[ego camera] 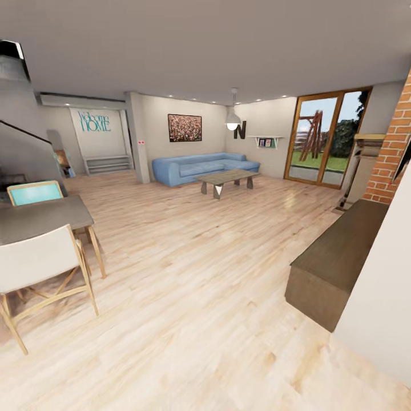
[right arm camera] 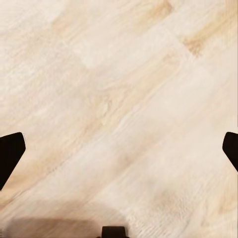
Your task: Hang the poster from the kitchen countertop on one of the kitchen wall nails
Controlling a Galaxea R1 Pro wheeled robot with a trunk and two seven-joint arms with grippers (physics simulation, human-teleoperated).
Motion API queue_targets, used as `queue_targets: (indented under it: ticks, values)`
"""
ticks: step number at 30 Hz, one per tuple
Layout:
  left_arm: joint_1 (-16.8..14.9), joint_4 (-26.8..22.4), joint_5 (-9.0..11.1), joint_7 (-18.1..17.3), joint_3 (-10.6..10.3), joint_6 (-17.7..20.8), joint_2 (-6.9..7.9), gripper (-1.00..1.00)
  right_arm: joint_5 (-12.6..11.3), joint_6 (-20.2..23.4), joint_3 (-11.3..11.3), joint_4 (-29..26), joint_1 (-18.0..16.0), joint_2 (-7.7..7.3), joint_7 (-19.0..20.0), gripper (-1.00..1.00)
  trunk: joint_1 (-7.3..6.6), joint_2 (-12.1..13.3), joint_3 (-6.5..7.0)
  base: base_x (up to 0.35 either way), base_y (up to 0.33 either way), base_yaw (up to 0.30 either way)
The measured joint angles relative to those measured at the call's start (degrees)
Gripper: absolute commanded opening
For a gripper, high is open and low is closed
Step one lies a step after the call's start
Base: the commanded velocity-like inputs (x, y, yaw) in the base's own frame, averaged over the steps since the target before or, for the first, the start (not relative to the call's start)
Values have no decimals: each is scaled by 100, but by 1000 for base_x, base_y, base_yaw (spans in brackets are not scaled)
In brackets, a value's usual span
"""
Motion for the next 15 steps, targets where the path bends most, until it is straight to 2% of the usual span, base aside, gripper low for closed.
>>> queue_targets:
  ticks: [12, 15]
  values:
    - [0, -1, 0, 0, 0, 0, 1, 100, 13, 0, 0, 0, 3, 7, -5, 100, 0, 0, 0, 0, 0, 291]
    - [0, -1, 1, 0, 0, 0, 1, 100, 240, -2, -3, 4, 3, 9, -10, 100, 0, 0, 0, 0, 0, 291]
